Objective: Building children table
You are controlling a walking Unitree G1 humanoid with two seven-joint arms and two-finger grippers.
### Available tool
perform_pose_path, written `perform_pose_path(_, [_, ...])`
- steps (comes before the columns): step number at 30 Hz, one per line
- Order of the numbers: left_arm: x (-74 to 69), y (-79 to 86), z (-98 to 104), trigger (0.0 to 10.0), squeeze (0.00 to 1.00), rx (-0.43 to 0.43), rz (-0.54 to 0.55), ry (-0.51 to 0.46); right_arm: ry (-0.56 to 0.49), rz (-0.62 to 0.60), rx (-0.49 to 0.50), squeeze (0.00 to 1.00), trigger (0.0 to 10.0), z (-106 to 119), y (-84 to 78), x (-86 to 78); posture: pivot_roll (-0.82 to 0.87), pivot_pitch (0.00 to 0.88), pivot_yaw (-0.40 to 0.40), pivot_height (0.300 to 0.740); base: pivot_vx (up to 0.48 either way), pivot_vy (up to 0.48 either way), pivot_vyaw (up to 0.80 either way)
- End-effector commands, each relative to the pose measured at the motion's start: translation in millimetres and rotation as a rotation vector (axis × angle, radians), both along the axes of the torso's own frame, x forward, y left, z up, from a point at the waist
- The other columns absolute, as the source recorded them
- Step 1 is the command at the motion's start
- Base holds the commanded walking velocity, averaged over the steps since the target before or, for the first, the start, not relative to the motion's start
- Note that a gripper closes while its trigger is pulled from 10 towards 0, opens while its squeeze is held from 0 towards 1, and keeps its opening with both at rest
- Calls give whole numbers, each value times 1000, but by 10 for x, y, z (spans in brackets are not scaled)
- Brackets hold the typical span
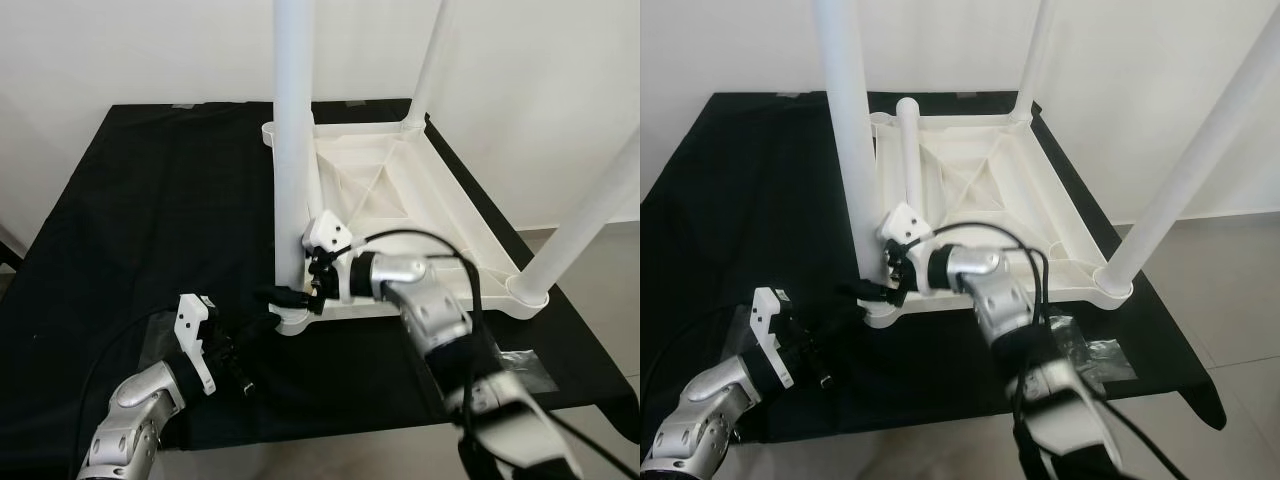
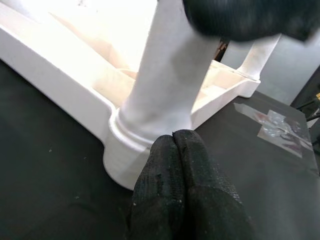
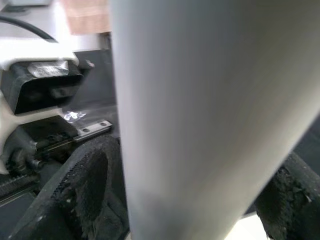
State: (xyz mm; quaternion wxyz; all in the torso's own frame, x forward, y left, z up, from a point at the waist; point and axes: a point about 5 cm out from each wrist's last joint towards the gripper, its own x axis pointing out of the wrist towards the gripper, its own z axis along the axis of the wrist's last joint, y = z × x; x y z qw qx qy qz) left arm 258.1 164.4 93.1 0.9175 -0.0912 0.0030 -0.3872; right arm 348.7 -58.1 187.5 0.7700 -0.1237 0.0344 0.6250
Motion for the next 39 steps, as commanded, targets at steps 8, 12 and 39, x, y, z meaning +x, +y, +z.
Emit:
perform_pose_path(8, [-6,-11,-40,10000,0,2,-2,16,69,83,13,0,0,39,-43,106,50,10,-72,740,0,0,0])
perform_pose_path(12, [-18,1,-48,10000,0,3,0,17,84,110,26,0,0,-20,-78,75,46,12,-69,740,0,0,0])
perform_pose_path(39, [-54,31,-51,10000,0,9,7,15,162,-715,23,0,6980,-800,-6,-389,31,35,-65,740,0,0,0])
